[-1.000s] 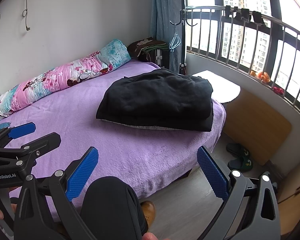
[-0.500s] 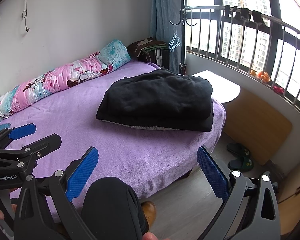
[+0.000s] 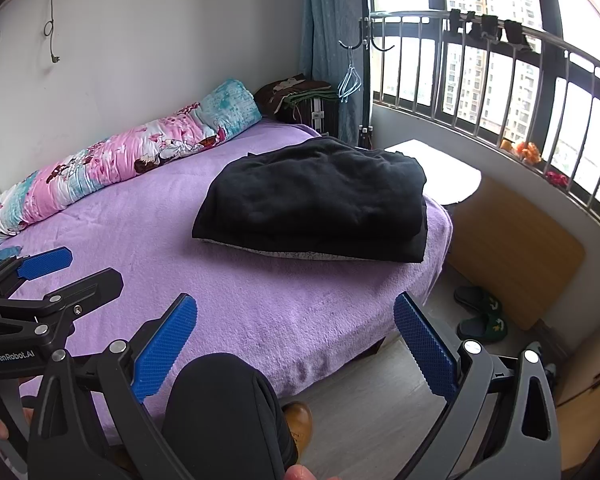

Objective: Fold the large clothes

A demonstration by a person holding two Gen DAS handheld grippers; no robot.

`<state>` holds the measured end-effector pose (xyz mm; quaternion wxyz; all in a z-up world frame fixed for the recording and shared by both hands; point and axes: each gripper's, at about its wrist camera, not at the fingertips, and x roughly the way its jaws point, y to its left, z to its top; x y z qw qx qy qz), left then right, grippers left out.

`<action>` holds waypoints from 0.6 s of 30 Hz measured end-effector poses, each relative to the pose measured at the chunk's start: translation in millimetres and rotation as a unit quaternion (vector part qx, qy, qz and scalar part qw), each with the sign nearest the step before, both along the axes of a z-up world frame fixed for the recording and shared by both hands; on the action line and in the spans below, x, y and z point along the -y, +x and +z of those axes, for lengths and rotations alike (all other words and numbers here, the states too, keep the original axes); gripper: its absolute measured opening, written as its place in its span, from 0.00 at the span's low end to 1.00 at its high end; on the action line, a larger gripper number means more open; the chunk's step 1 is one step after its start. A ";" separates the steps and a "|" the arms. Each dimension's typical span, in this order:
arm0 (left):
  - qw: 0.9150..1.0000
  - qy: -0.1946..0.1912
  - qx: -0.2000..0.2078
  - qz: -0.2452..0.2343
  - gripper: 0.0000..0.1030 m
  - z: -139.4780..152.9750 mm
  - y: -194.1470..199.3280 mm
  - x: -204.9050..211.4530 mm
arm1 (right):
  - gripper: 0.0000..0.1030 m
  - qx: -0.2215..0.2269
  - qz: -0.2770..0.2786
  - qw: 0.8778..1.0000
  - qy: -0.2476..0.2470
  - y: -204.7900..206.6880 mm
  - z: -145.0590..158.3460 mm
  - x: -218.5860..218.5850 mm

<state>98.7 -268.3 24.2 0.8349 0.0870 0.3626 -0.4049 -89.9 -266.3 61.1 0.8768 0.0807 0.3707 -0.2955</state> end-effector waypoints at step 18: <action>1.000 0.001 -0.001 -0.001 0.94 -0.4 1.2 -1.7 | 0.94 0.000 -0.001 1.000 0.001 -0.7 -0.7 -0.2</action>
